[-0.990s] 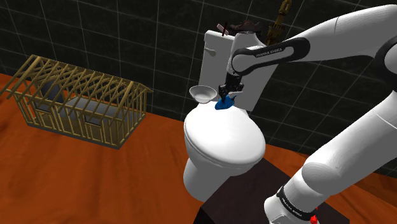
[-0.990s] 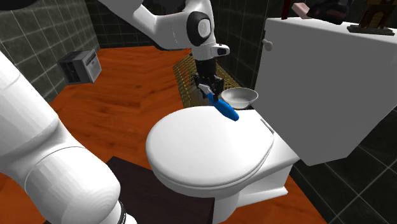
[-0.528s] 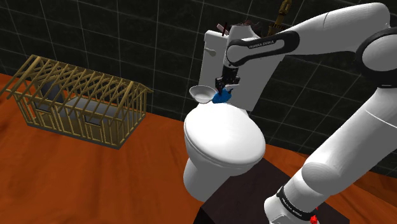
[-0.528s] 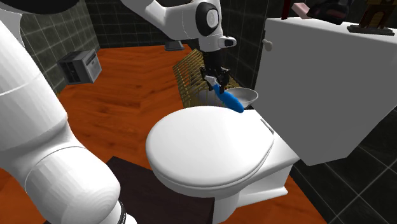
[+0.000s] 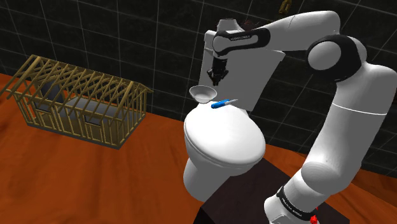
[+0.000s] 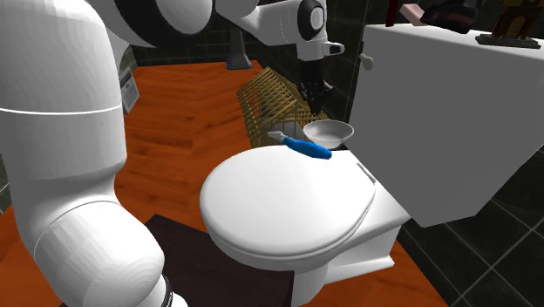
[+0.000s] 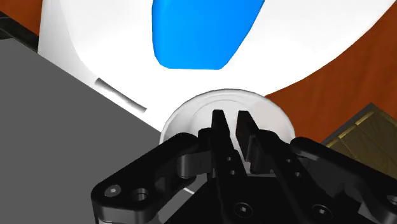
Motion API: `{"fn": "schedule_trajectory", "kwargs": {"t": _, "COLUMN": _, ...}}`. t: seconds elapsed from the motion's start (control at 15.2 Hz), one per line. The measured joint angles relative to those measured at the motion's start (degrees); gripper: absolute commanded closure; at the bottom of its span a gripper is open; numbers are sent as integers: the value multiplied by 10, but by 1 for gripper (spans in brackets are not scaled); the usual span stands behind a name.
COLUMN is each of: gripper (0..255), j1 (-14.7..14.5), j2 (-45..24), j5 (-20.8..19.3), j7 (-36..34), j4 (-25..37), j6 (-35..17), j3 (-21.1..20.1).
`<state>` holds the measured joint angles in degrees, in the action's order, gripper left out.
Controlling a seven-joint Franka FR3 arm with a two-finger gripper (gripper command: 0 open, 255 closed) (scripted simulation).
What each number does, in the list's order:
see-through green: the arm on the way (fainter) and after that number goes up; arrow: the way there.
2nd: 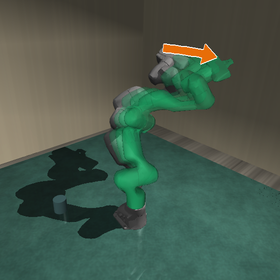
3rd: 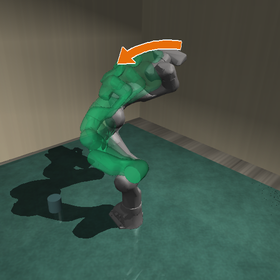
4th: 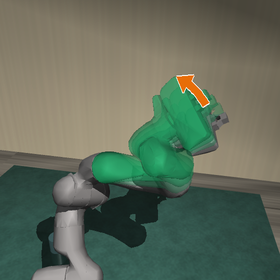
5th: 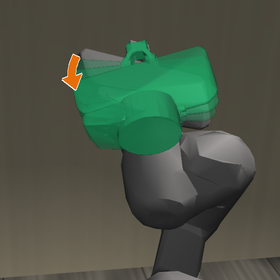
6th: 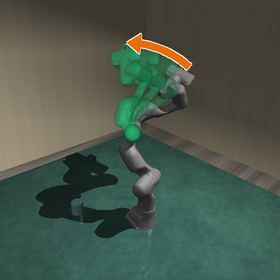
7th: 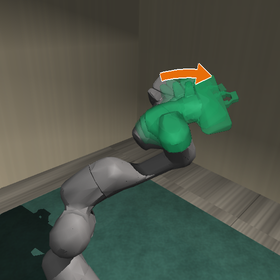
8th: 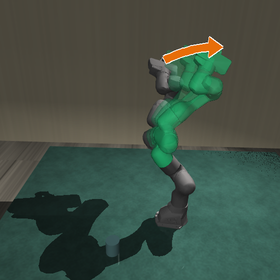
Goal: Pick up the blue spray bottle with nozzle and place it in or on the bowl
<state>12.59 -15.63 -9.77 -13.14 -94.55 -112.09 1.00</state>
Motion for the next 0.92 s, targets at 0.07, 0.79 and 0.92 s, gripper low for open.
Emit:
{"fn": "schedule_trajectory", "kwargs": {"t": 0.07, "gripper": 255, "j1": 0, "j2": -20, "j5": 1, "j7": 2, "j4": 31, "j6": 11, "j3": 0}}
{"fn": "schedule_trajectory", "kwargs": {"t": 0.79, "gripper": 0, "j1": 7, "j2": 31, "j5": 32, "j7": -82, "j4": -90, "j6": -55, "j3": 10}}
{"fn": "schedule_trajectory", "kwargs": {"t": 0.92, "gripper": 0, "j1": 9, "j2": 62, "j5": 42, "j7": -110, "j4": -152, "j6": -84, "j3": 13}}
